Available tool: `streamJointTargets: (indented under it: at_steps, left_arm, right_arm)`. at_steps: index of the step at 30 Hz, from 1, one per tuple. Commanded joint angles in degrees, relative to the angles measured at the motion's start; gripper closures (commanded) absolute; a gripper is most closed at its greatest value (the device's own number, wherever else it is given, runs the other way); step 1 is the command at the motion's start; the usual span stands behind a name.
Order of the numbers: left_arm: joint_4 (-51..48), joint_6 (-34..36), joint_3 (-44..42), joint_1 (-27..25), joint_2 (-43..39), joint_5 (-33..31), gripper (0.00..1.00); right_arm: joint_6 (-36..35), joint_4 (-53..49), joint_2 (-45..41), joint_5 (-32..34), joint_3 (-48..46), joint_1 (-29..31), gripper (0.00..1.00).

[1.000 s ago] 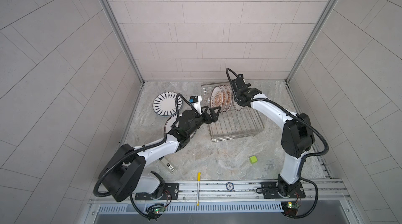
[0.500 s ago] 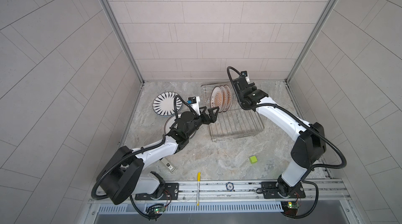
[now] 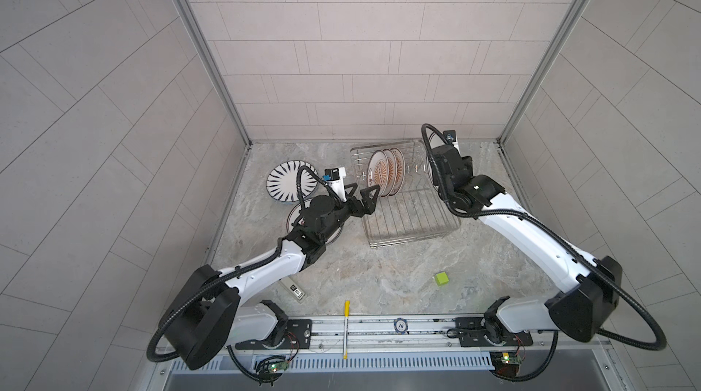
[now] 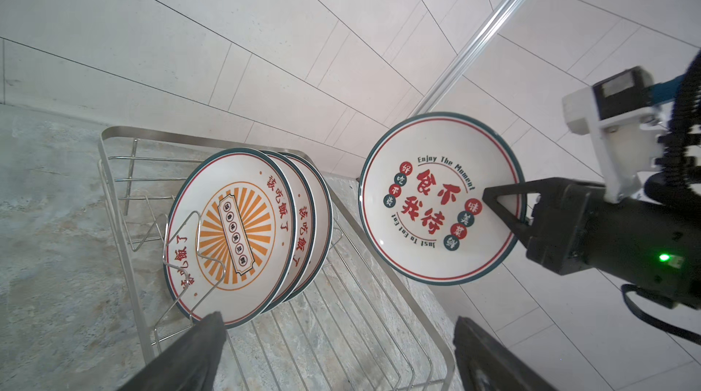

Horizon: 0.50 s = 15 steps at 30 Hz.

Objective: Unload the plates from the dish rack
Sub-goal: 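Grip the next red-text plate in the rack with the right gripper and lift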

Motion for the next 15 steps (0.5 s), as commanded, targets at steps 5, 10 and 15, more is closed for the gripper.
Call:
streamJointTargets:
  at_steps: [5, 10, 15]
  left_arm:
    - [0.8, 0.0, -1.4, 2.8, -2.3, 6.4, 0.00]
    - [4.7, -3.2, -4.5, 6.6, -4.1, 9.7, 0.00]
    - [6.0, -3.2, -7.4, 7.9, -7.1, 9.9, 0.00]
  right_arm:
    - [1.1, 8.4, -11.3, -15.7, -5.6, -0.2, 1.00]
    - [1.3, 12.5, -15.7, -27.0, -9.0, -1.3, 1.00]
    - [3.0, 17.2, -15.5, -43.7, -11.3, -5.1, 1.00]
